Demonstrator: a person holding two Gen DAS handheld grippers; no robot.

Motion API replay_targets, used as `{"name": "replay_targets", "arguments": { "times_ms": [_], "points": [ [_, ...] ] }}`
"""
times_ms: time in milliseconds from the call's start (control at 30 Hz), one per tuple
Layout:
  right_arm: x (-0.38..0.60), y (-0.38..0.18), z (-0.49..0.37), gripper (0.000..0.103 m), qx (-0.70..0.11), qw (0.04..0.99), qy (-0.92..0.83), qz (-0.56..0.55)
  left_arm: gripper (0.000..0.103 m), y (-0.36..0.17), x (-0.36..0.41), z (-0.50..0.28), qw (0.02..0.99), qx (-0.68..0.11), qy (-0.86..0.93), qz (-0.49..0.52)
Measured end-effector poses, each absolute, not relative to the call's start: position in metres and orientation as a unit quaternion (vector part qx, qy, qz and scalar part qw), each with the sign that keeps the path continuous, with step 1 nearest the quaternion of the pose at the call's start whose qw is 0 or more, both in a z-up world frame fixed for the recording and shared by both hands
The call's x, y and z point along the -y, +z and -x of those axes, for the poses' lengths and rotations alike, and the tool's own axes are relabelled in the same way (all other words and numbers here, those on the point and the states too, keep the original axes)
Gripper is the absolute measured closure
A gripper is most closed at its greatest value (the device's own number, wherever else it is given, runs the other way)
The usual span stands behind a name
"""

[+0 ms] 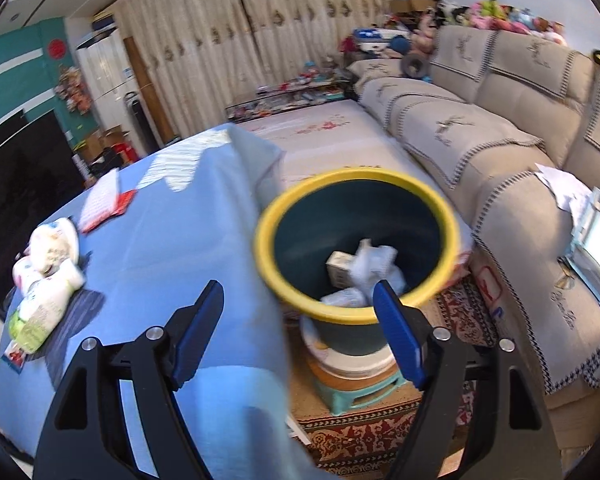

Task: Collect trash
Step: 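Move the right gripper toward the coconut-water bottle on the table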

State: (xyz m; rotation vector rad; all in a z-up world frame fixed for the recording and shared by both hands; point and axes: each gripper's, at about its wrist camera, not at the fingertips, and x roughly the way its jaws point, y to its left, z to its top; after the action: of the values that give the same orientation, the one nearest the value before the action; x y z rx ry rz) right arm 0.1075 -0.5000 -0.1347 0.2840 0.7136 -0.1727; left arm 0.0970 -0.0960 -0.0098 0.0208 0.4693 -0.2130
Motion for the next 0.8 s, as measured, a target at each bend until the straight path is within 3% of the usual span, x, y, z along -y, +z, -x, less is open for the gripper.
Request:
{"name": "replay_targets", "arguments": {
  "times_ms": [400,600,800],
  "points": [
    [0.325,-0.105,-0.144,0.030,-0.348,0.932,0.087,-0.057,0.005,-0.032,-0.037,-0.086,0.968,-0.245,-0.006,0.050],
    [0.233,-0.106,-0.145,0.025,-0.345,0.927,0.145,0.013,0.005,-0.042,-0.066,-0.086,0.966,-0.252,-0.005,0.065],
    [0.203,-0.123,-0.154,0.025,-0.366,0.920,0.141,0.027,0.005,-0.046,-0.068,-0.081,0.965,-0.254,-0.009,0.062]
  ]
}}
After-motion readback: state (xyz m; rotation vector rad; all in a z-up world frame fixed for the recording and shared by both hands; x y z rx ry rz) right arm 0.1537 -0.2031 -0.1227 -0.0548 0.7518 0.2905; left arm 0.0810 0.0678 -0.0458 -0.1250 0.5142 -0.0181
